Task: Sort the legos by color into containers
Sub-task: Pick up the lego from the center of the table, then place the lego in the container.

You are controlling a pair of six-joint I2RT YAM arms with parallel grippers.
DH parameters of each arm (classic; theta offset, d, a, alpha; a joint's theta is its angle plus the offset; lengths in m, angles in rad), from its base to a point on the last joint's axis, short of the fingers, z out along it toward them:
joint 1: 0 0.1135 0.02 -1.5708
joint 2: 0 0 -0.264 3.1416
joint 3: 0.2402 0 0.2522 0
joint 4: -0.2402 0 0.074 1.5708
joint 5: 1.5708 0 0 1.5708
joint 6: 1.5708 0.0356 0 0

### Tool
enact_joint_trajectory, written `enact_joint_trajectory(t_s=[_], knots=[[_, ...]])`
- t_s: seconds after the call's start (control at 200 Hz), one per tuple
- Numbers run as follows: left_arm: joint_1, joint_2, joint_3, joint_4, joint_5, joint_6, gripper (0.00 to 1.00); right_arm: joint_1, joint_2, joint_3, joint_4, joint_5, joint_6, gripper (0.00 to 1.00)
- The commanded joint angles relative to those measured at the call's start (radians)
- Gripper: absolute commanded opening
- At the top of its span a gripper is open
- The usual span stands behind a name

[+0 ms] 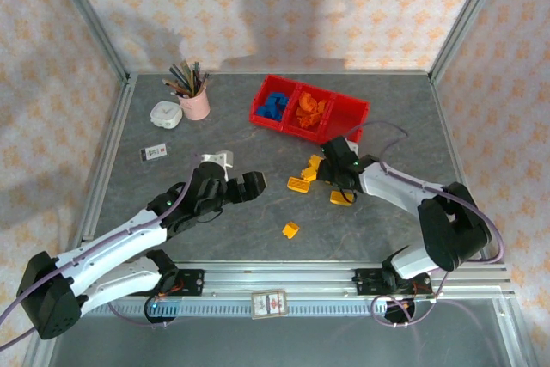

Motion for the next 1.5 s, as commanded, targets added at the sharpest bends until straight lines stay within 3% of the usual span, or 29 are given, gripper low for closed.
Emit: enact_joint_trajectory(t_s=[0.0, 0.471, 0.656, 0.736, 0.956, 1.206, 1.492], knots=[[-0.019, 0.018, -0.006, 0.074, 0.001, -0.028, 0.99, 0.008, 0.008, -0.011, 0.058, 0.027, 0.019, 0.66], [-0.027, 0.021, 0.015, 0.049, -0.036, -0.028, 0.99, 0.008, 0.165, 0.046, 0.086, 0.072, -0.014, 0.58], [-0.026, 0.021, 0.029, 0.026, -0.049, -0.021, 0.99, 0.008, 0.200, 0.051, 0.105, 0.090, -0.025, 0.51], [-0.026, 0.020, 0.027, 0.023, -0.052, -0.021, 0.99, 0.008, 0.209, 0.050, 0.102, 0.096, -0.028, 0.44], [-0.027, 0.016, 0.027, 0.015, -0.058, -0.022, 0.99, 0.007, 0.191, 0.019, 0.100, 0.109, -0.026, 0.34], [-0.027, 0.024, 0.035, 0.025, -0.042, -0.027, 0.99, -0.002, 0.078, 0.033, 0.069, 0.108, -0.026, 0.32], [-0.030, 0.101, 0.076, 0.074, -0.011, -0.017, 0.99, -0.114, 0.055, 0.185, 0.008, 0.086, -0.093, 0.32]])
